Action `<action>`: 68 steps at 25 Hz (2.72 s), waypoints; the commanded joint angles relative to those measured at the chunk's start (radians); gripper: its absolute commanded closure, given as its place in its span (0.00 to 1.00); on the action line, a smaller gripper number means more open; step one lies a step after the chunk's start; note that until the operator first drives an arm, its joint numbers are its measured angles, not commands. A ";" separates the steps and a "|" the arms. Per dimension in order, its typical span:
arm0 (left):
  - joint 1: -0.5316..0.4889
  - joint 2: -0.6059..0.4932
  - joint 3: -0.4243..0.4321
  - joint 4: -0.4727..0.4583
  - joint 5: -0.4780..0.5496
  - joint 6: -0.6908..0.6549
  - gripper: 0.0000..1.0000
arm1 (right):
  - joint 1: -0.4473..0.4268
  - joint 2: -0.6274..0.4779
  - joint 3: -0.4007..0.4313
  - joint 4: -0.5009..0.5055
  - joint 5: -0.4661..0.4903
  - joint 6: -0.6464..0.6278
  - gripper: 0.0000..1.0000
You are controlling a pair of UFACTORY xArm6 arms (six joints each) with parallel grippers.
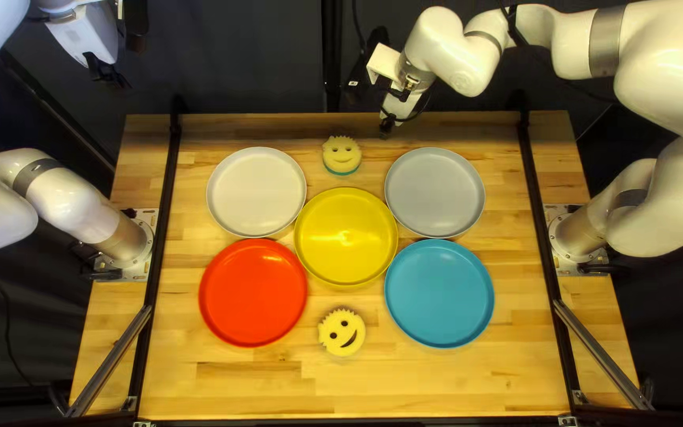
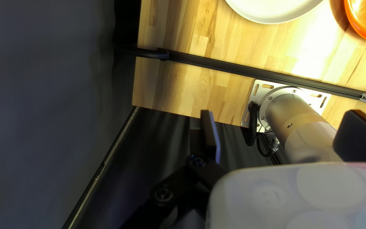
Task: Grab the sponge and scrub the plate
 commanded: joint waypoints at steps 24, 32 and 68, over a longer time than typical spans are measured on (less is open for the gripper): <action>0.000 0.000 0.000 0.000 0.000 0.000 0.00 | -0.003 0.344 -0.233 0.201 -0.059 -0.099 0.00; 0.000 0.000 0.000 0.000 0.000 0.000 0.00 | 0.010 0.386 -0.262 0.222 -0.057 -0.116 0.00; 0.000 0.000 0.000 0.000 0.000 0.000 0.00 | -0.039 0.333 -0.286 0.275 0.041 -0.128 0.00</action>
